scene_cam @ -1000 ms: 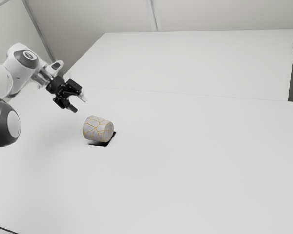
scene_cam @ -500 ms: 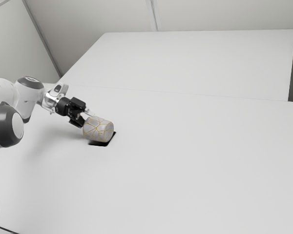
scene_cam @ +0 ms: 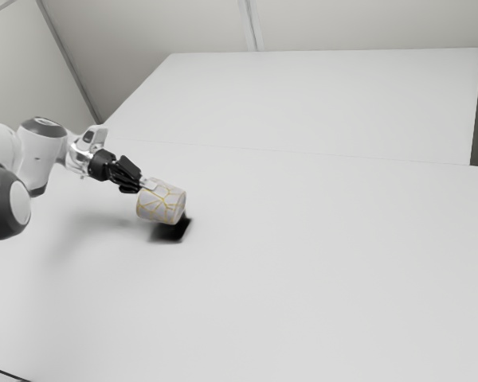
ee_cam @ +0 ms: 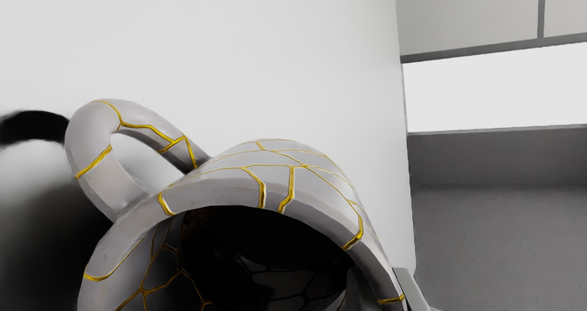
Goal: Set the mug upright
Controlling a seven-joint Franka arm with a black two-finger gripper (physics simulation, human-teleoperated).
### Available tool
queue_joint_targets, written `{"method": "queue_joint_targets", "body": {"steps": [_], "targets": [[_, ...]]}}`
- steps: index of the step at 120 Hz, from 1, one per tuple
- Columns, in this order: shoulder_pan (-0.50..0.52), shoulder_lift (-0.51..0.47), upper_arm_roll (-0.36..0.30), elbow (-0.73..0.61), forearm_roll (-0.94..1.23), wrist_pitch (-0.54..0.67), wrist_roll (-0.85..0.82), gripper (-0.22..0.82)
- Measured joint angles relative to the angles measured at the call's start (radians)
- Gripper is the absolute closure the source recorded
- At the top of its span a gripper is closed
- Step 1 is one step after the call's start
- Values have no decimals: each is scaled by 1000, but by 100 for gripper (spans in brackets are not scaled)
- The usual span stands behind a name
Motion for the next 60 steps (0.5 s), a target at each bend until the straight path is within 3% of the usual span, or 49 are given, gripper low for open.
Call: {"method": "queue_joint_targets", "body": {"steps": [25, 40, 60], "targets": [[-143, -209, -4, -74, 310, 154, -52, 78], [-177, -317, -87, -155, 568, 291, -124, 78], [-215, -409, -133, -307, 829, 487, -235, 78]]}}
